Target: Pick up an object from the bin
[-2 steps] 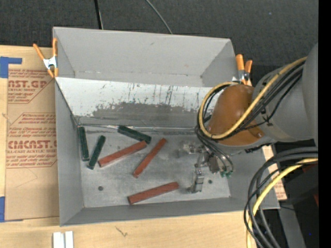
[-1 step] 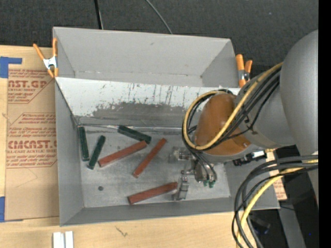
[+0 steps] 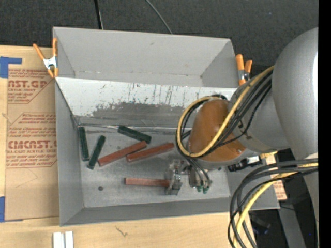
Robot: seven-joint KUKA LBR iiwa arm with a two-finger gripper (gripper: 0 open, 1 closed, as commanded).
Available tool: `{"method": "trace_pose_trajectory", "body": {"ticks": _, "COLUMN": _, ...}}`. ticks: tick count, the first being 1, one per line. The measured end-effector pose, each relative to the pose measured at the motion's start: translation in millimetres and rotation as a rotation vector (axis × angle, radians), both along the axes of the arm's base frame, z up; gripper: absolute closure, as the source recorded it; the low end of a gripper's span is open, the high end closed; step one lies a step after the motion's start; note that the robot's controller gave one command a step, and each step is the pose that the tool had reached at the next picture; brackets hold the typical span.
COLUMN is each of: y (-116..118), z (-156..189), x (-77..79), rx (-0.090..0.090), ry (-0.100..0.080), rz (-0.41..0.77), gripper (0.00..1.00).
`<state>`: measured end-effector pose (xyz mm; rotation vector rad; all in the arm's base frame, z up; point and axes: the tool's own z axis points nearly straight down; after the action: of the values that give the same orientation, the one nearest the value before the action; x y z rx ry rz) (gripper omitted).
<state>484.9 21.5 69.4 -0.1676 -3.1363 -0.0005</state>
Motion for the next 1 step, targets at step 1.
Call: {"method": "trace_pose_trajectory", "body": {"ticks": 1, "y": 0.0, "z": 0.0, "x": 0.0, "rx": 0.0, "ry": 0.0, "rz": 0.0, "gripper": 1.0}}
